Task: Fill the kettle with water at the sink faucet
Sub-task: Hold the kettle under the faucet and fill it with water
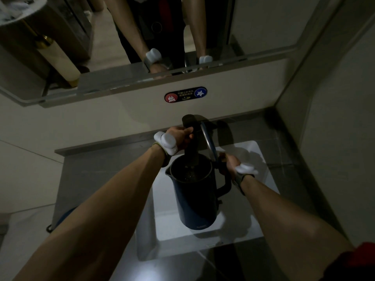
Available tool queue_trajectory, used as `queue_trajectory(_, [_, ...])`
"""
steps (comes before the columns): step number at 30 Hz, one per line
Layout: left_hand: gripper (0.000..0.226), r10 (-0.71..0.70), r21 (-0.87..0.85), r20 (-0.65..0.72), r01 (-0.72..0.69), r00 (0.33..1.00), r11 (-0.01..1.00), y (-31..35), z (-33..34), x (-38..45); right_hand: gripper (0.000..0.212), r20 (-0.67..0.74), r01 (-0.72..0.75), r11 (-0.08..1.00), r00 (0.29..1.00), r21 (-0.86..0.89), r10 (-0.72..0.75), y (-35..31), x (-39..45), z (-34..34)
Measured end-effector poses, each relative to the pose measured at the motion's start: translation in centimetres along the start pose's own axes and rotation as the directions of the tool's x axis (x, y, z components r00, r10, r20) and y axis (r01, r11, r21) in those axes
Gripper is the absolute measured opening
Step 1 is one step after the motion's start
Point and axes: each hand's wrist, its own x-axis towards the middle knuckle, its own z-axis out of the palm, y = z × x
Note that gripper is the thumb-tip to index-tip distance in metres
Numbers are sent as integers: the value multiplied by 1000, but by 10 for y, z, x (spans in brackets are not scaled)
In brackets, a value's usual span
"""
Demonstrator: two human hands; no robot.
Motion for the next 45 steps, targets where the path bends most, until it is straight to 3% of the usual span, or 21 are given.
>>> queue_trajectory(34, [23, -10, -14, -17, 10, 1000, 1000, -1, -2, 8, 34, -8, 17, 999, 1000, -32, -17, -2, -1, -2])
queue_trajectory(45, [25, 45, 185, -24, -39, 999, 982, -23, 8, 5, 32, -14, 24, 1000, 1000, -13, -24, 6, 6, -1])
